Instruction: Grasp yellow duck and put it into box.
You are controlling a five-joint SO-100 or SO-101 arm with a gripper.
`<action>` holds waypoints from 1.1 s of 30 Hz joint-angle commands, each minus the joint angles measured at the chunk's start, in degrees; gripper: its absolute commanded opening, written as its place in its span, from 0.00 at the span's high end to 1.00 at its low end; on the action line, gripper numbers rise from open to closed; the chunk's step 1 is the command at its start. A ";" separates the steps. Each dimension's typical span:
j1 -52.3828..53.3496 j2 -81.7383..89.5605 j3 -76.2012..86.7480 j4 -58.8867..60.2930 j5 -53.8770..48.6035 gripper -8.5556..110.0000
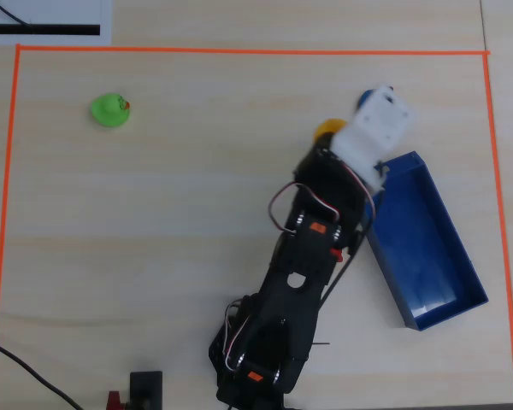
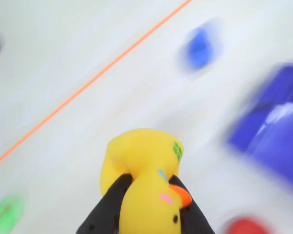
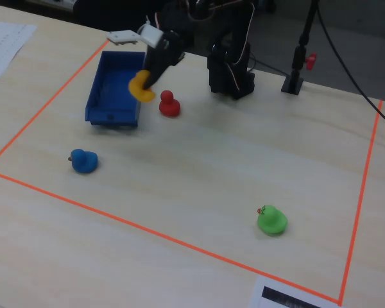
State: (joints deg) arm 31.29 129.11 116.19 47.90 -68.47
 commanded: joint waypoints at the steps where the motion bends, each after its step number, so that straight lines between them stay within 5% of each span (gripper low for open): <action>1: 13.62 1.58 2.55 -5.98 -3.34 0.93; 12: 26.89 -1.58 5.89 -11.78 -11.07 0.93; 27: 28.48 -7.38 16.88 -20.92 -19.16 0.92; 33: 28.21 -8.44 18.02 -21.62 -20.04 0.73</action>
State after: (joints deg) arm 60.03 120.50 134.30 28.12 -88.07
